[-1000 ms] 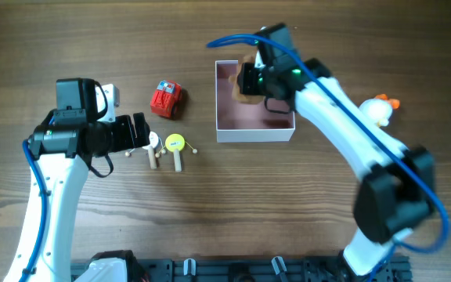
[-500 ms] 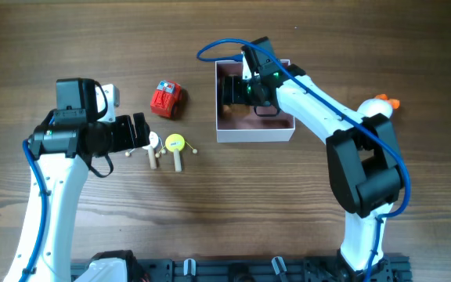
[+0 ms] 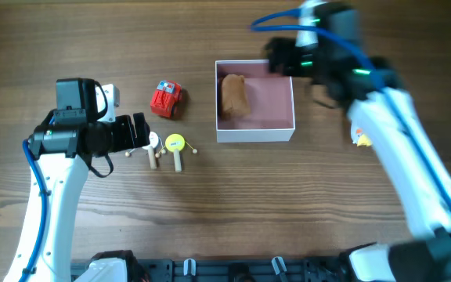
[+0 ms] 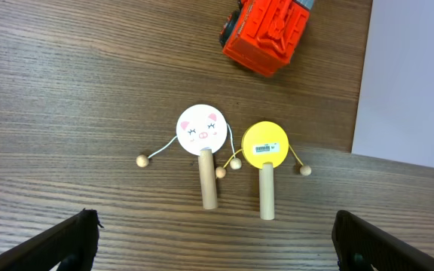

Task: Pack container
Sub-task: 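Lift the brown plush into the box and release it, then grasp the white-and-orange plush chicken with the right gripper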

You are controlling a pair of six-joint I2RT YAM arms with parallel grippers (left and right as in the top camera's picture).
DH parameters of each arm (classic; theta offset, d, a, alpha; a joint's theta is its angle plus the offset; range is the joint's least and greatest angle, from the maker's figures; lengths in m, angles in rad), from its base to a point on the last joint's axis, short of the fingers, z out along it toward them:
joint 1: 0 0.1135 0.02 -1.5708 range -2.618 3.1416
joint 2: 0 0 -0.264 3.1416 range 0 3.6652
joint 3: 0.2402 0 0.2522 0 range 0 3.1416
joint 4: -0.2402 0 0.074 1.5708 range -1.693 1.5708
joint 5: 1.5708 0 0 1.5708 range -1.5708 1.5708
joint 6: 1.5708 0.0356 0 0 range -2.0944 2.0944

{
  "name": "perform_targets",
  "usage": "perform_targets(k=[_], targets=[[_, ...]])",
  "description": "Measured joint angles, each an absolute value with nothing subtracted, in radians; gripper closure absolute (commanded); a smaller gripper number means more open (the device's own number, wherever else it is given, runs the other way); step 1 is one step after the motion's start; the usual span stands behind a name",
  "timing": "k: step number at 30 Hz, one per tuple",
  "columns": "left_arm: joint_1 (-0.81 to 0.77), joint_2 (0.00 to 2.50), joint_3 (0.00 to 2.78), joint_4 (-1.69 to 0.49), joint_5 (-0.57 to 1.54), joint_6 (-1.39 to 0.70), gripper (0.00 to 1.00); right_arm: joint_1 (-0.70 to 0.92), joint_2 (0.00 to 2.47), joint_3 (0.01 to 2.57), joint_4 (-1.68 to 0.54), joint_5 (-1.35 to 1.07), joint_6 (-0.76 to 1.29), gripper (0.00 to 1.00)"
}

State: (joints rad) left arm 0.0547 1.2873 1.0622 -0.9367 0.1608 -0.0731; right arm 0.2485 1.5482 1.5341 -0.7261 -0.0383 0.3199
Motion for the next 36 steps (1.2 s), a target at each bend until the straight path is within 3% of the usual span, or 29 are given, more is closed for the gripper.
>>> perform_targets(k=[5, 12, 26, 28, 31, 35, 36], targets=[[0.055, 1.287, 1.062, -0.937, 0.161, -0.073, 0.00, 0.036, 1.482, 1.546, -0.865, 0.048, 0.316, 0.00], [0.055, 1.287, 1.062, -0.937, 0.161, -0.073, 0.00, -0.189, 1.624, 1.477, -0.922, 0.068, 0.320, 0.00], [0.055, 1.288, 1.062, -0.937, 0.161, -0.073, 0.00, -0.248, 1.958, 1.426, -0.919, 0.068, 0.406, 0.03], [0.055, 1.288, 1.062, -0.937, 0.161, -0.073, 0.00, -0.248, 1.985, 1.425, -0.902, 0.068, 0.412, 0.09], [0.055, 1.288, 1.062, -0.937, 0.161, -0.073, 0.00, -0.248, 2.024, 1.425, -0.886, 0.068, 0.429, 0.39], [0.055, 1.288, 1.062, -0.937, 0.161, -0.073, 0.00, -0.248, 2.043, 1.423, -0.878, 0.067, 0.439, 0.59], [0.055, 1.289, 1.062, -0.937, 0.161, -0.073, 0.00, -0.248, 2.042, 1.423, -0.878, 0.065, 0.439, 0.69]])
